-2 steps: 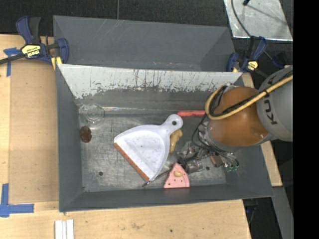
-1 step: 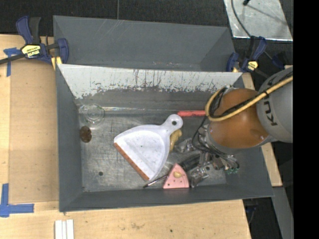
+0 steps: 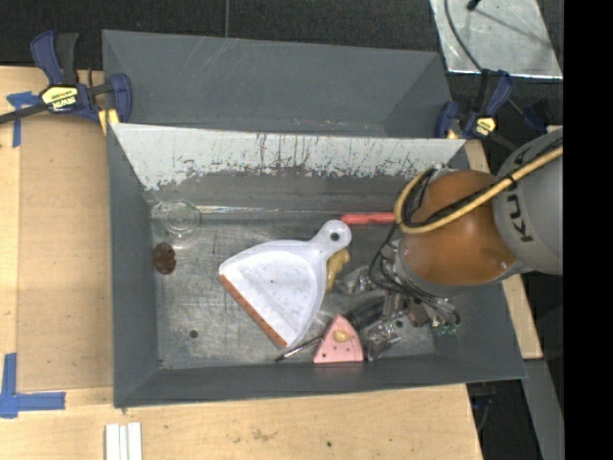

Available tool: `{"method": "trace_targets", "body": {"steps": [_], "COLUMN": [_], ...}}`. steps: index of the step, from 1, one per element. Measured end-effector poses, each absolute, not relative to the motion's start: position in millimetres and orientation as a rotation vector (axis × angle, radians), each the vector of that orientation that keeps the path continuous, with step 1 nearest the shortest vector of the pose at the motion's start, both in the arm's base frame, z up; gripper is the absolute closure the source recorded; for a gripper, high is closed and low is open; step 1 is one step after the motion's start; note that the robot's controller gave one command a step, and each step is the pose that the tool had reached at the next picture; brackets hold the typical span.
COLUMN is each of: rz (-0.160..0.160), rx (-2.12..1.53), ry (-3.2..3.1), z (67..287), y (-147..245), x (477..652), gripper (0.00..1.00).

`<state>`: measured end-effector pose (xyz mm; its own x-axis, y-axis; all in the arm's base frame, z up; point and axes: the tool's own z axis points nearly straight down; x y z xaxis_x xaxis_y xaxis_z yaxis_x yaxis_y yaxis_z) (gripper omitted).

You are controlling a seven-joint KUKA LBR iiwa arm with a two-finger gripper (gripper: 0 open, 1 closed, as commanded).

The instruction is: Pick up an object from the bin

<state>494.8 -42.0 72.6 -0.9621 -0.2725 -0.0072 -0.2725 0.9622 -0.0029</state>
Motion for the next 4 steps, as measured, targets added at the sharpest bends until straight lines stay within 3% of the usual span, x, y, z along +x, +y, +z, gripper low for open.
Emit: {"method": "trace_targets", "body": {"steps": [1, 2, 3, 4], "rz": [-0.004, -0.001, -0.001, -0.001], "rx": [-0.247, -0.071, -0.074, -0.073], "ry": [3.129, 3.116, 3.134, 3.116], "z": [76.4, 75.6, 72.6, 75.4], "y": [-29.6, -3.6, -3.6, -2.9], "x": [490.5, 506.6, 501.5, 506.3], "gripper": [0.0, 1.0, 0.0, 1.0]}}
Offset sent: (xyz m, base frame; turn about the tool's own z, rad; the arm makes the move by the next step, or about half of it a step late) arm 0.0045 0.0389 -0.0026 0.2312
